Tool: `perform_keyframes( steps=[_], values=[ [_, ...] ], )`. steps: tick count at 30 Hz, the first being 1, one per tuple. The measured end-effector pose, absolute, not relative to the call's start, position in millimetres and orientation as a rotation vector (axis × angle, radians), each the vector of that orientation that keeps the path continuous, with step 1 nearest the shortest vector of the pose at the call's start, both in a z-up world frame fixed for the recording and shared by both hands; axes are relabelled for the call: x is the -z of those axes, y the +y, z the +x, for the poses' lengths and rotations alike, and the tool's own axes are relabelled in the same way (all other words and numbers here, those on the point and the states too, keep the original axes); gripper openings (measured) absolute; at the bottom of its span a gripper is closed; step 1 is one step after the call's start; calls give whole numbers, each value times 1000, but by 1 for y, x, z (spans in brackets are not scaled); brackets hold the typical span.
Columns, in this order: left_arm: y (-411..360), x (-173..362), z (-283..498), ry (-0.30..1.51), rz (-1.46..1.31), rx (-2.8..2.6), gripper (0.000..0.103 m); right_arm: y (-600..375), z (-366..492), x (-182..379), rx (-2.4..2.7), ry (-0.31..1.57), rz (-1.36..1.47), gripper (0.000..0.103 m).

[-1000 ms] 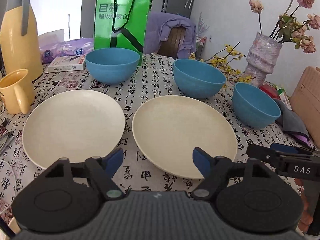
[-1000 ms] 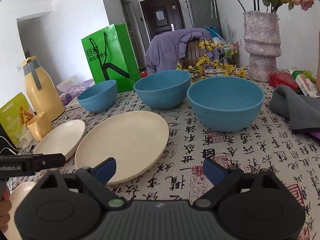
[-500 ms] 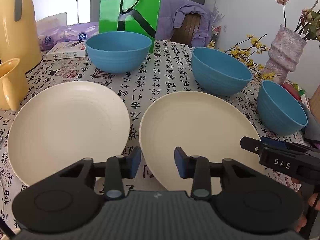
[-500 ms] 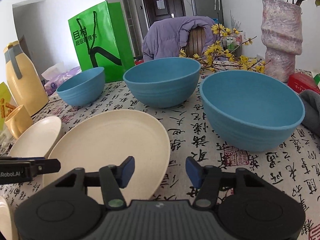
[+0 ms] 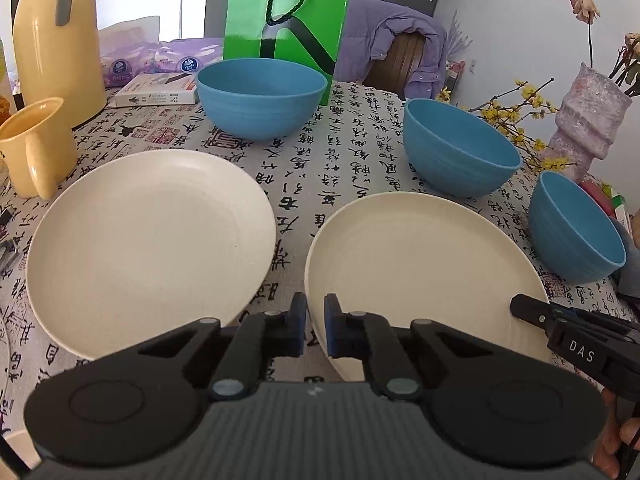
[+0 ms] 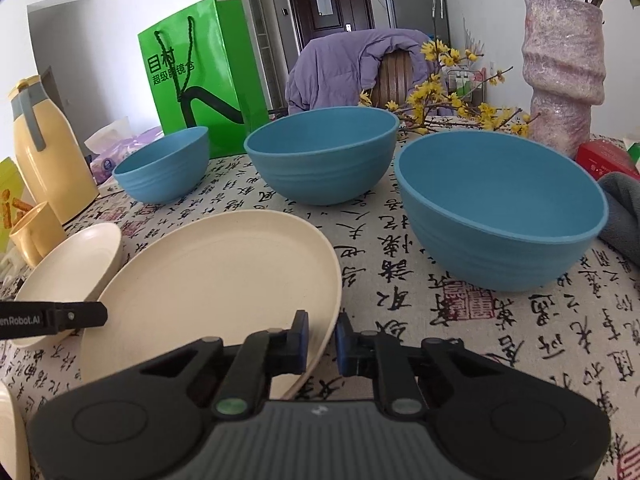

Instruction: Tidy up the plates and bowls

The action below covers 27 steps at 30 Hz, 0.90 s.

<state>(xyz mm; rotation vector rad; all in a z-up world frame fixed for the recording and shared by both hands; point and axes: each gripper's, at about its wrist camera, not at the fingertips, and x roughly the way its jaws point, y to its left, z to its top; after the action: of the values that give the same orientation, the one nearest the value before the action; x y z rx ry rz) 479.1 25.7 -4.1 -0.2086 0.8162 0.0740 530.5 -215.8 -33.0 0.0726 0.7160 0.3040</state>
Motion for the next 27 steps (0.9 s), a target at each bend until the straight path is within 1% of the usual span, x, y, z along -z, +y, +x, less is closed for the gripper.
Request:
perform_keyframes(
  steps=[4,10,20,27],
  values=[
    [18,-6,455,805,-223,-51,8,-227,505,23,-291,696,73,12],
    [-5,-18,397,767,-232,-24,8,-249,445,5,-259,656,86,12],
    [-45,-9,290,760,-263,20,8,-284,313,-3,-190,601,21,12],
    [-63,-6,246,745,-245,38,8,-303,251,3,-160,597,22,13]
  ],
)
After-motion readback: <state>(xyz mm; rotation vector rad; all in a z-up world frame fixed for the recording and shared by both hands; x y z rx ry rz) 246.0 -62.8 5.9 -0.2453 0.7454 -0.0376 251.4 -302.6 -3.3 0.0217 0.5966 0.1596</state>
